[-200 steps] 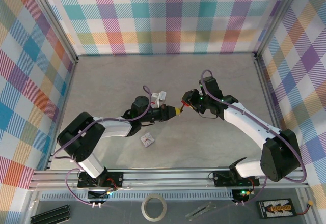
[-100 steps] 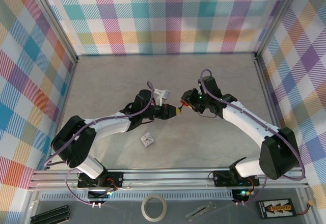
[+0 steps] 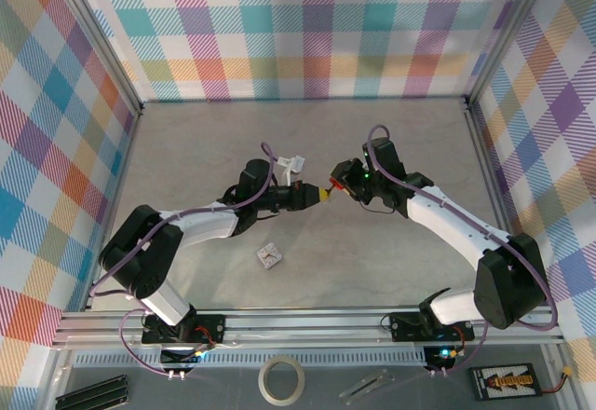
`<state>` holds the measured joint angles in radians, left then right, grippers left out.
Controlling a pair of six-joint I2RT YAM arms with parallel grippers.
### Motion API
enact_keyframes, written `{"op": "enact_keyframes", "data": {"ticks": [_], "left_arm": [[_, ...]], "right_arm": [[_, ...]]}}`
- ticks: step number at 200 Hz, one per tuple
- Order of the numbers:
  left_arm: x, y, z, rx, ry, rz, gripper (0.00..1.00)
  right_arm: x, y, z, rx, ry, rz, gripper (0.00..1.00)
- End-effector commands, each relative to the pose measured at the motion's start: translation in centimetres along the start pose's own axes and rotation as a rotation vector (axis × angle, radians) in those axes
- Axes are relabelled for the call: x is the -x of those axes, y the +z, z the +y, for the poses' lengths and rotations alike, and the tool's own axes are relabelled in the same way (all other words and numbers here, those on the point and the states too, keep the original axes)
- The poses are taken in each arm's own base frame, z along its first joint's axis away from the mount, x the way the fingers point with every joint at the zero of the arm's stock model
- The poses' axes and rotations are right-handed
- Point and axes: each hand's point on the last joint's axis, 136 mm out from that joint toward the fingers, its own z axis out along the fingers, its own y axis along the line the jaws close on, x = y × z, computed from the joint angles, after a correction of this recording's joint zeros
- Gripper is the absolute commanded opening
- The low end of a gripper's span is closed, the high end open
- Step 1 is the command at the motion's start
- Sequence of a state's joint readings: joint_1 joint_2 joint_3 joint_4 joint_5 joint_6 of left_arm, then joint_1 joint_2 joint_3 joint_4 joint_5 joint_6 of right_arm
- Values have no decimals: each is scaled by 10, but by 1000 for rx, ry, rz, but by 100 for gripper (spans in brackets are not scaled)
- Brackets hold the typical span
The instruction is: Unlock with the key
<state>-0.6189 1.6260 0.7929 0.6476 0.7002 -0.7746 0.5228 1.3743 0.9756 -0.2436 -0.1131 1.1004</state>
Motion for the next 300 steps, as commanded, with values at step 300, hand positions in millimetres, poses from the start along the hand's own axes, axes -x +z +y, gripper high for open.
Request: {"op": "enact_keyframes", "data": {"ticks": [300], "left_arm": [[47, 4, -19, -78, 62, -176, 0]], "right_arm": [[-62, -17, 2, -31, -43, 206, 20]]}}
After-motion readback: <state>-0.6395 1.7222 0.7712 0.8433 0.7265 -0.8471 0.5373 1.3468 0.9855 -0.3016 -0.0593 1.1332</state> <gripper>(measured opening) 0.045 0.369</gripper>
